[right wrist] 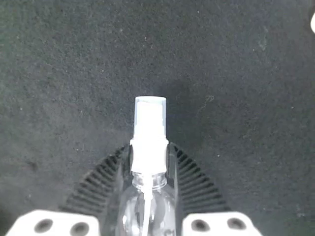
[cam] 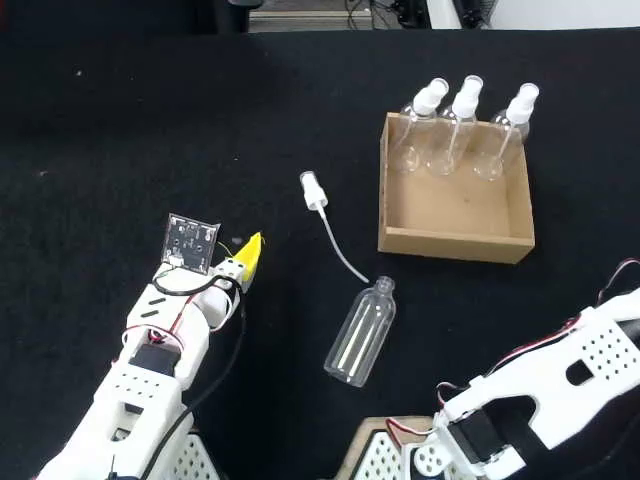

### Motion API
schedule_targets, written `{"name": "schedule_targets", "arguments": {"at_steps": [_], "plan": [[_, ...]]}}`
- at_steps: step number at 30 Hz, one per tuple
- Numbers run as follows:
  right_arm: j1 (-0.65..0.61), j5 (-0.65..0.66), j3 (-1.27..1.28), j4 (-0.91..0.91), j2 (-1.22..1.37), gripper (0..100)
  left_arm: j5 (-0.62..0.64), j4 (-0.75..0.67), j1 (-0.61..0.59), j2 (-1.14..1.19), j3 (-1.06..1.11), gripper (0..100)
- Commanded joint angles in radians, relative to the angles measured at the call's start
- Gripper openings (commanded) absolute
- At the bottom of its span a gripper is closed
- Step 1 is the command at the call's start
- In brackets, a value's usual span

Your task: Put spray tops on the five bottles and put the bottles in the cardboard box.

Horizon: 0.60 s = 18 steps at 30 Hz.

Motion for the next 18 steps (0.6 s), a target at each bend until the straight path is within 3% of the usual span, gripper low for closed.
{"name": "schedule_targets", "arguments": {"at_steps": [1,10,18], "plan": [[-0.012,0.052,-0.022,0.032,-0.090,7.0,-0.009,-0.025,0.010,-0.003,-0.019,21],[-0.064,0.209,-0.022,0.031,-0.087,7.7,-0.009,-0.025,0.010,-0.002,-0.019,21],[-0.097,0.219,-0.015,0.037,-0.093,28.9,-0.009,-0.025,0.010,-0.002,-0.019,21]]}}
